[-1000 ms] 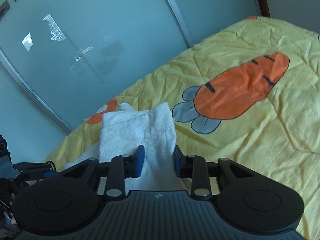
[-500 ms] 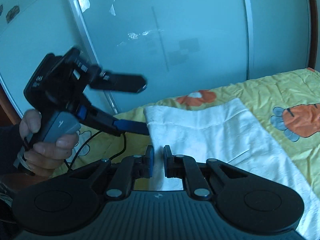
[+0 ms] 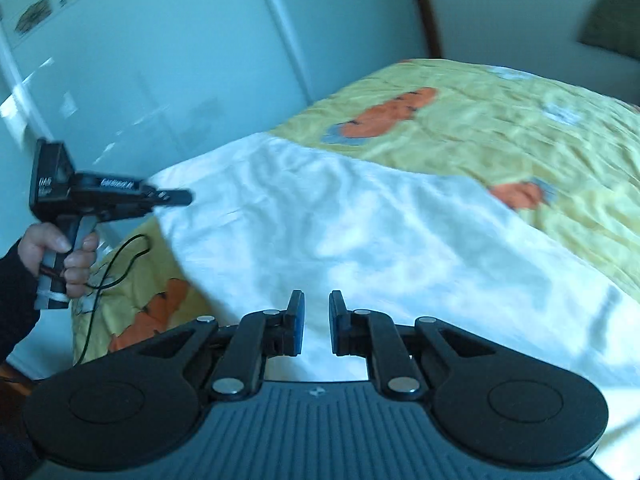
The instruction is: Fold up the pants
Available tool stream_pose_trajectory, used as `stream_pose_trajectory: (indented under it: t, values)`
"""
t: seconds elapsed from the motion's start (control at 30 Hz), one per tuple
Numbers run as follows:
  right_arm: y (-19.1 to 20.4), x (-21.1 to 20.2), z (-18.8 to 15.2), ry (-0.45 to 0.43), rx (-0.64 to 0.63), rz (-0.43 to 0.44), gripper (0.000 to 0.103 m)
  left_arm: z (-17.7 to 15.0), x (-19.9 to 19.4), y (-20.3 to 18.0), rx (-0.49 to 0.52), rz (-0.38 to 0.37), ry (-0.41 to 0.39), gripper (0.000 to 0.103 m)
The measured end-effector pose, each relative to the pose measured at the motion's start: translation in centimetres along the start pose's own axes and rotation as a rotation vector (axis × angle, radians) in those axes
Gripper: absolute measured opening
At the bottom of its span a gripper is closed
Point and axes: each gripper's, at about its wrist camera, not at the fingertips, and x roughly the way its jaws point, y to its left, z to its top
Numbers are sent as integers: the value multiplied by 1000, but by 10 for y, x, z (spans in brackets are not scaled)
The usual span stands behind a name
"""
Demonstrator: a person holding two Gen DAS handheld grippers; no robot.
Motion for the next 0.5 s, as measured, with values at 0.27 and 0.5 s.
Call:
stream_pose_trajectory:
  t: [0.27, 0.5]
  values:
    - [-69, -60, -36, -37, 194, -193, 12, -29, -21, -18, 88, 65, 45, 51]
    - [-80, -68, -67, -67, 262, -206, 13, -81, -22, -107, -108, -319, 148, 72]
